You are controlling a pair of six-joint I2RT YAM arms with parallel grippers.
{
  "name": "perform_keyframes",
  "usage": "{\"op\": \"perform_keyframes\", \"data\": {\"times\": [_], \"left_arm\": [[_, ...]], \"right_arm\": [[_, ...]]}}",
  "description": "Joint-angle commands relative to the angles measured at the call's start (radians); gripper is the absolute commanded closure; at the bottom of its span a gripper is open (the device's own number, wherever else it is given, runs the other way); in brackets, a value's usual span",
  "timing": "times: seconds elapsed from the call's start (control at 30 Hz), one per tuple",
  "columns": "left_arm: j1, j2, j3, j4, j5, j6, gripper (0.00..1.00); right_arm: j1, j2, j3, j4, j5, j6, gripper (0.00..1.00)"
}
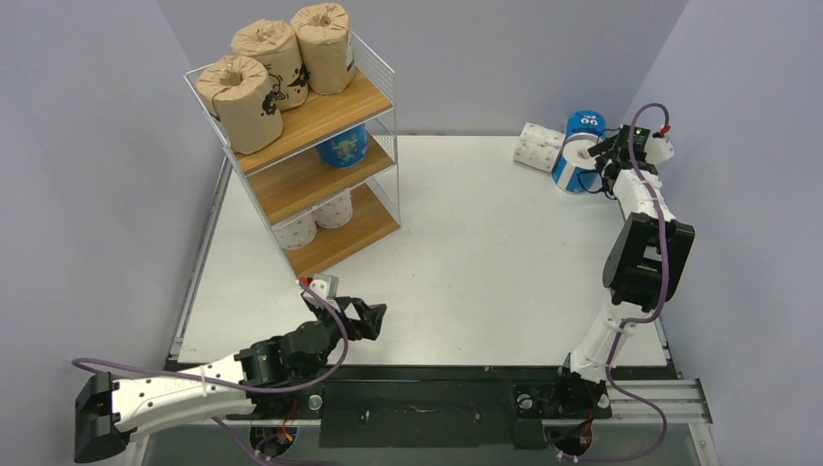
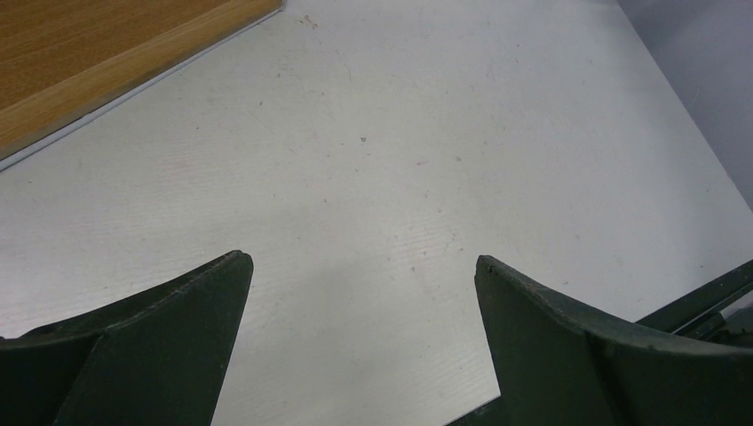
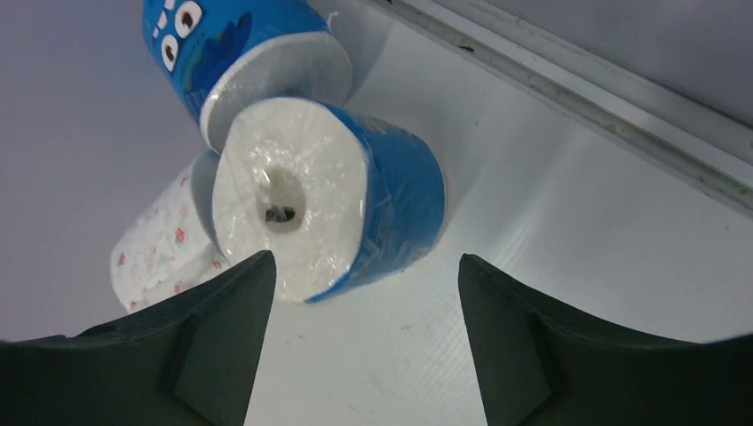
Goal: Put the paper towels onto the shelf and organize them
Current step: Pick up the paper towel from the corner of the board.
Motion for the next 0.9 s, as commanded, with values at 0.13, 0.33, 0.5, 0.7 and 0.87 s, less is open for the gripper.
{"op": "perform_keyframes", "data": {"times": [0.13, 0.33, 0.5, 0.7, 0.87], "left_arm": [[0.003, -0.09, -0.071, 0.102, -0.09, 0.03, 0.04], [0.005, -0.03, -0.063, 0.172, -0.09, 0.084, 0.04], [0.006, 0.022, -0.046, 0.193, -0.085, 0.112, 0.04], [0.008, 0.038, -0.048, 0.212, -0.09, 0.127, 0.04], [0.009, 0.037, -0.05, 0.212, -0.092, 0.126, 0.04]], "right_arm": [[-0.004, 0.13, 0.194, 0.013, -0.027, -0.009, 0.31], [0.021, 0.192, 0.248, -0.016, -0.026, -0.022, 0.33], [0.03, 0.223, 0.256, -0.03, -0.011, -0.02, 0.35], [0.034, 0.251, 0.271, -0.052, -0.004, -0.023, 0.4], [0.032, 0.264, 0.277, -0.073, 0.003, -0.012, 0.48]]}}
